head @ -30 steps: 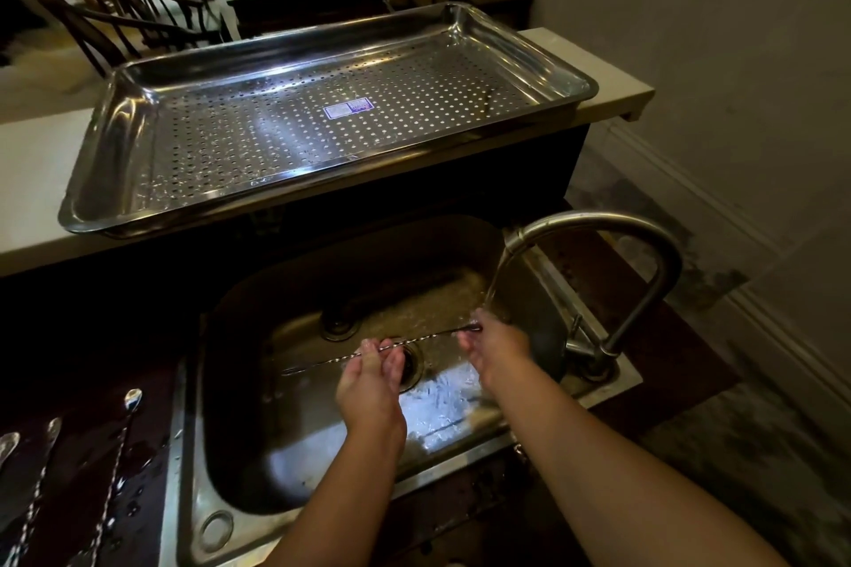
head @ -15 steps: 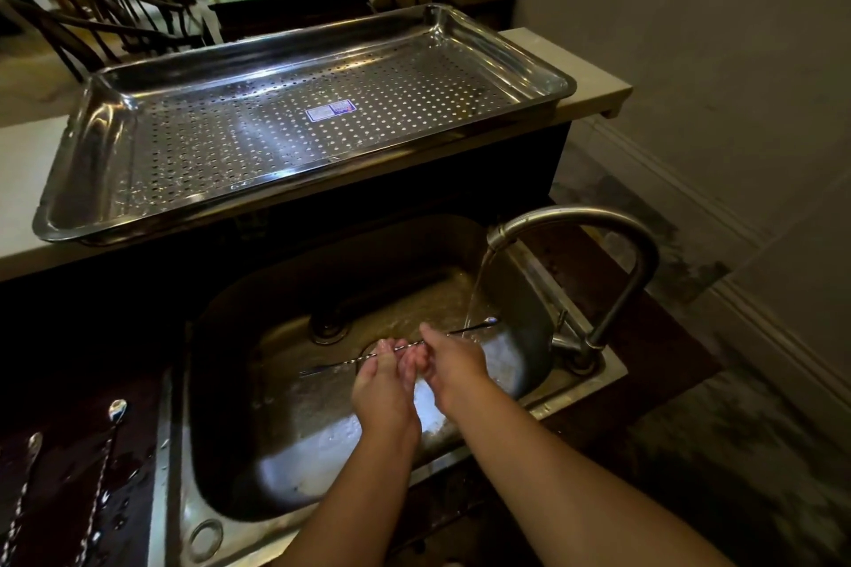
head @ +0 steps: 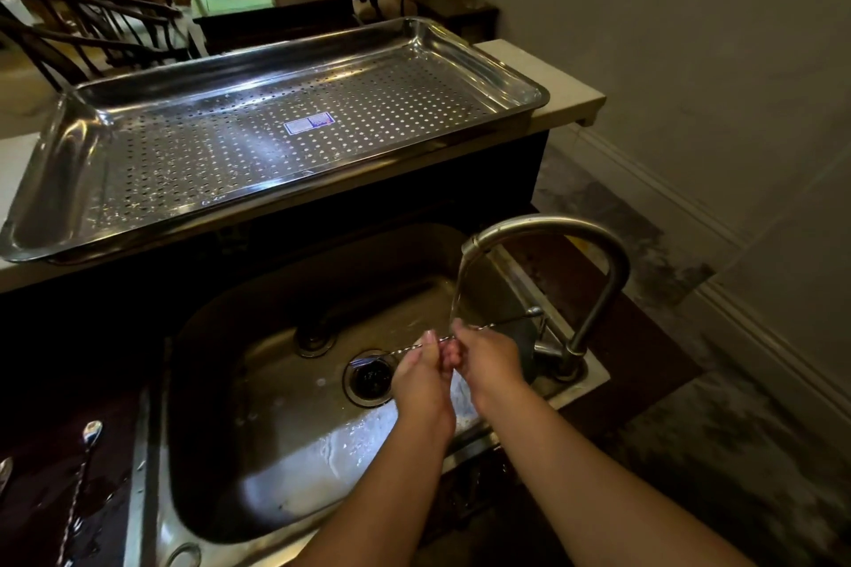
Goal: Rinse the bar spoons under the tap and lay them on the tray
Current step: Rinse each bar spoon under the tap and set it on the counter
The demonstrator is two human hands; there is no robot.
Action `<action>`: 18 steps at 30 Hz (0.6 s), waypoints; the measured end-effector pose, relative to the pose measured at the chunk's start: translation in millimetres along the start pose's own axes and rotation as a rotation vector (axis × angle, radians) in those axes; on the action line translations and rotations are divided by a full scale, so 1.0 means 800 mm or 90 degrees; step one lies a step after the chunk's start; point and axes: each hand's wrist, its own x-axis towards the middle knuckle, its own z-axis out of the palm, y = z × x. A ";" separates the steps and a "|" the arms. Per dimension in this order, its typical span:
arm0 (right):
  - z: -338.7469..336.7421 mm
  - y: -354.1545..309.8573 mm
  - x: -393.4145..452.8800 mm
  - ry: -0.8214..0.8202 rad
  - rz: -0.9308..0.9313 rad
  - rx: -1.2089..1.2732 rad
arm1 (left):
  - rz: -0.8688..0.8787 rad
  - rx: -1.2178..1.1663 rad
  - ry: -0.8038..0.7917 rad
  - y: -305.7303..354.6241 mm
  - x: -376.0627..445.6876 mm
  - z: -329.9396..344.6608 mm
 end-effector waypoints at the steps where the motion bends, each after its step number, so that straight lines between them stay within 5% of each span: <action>1: -0.004 -0.004 0.000 0.007 -0.006 0.005 | -0.009 0.003 -0.015 -0.002 0.000 0.005; 18: -0.035 -0.029 0.011 0.133 -0.103 0.078 | -0.065 0.084 -0.049 -0.026 0.007 0.047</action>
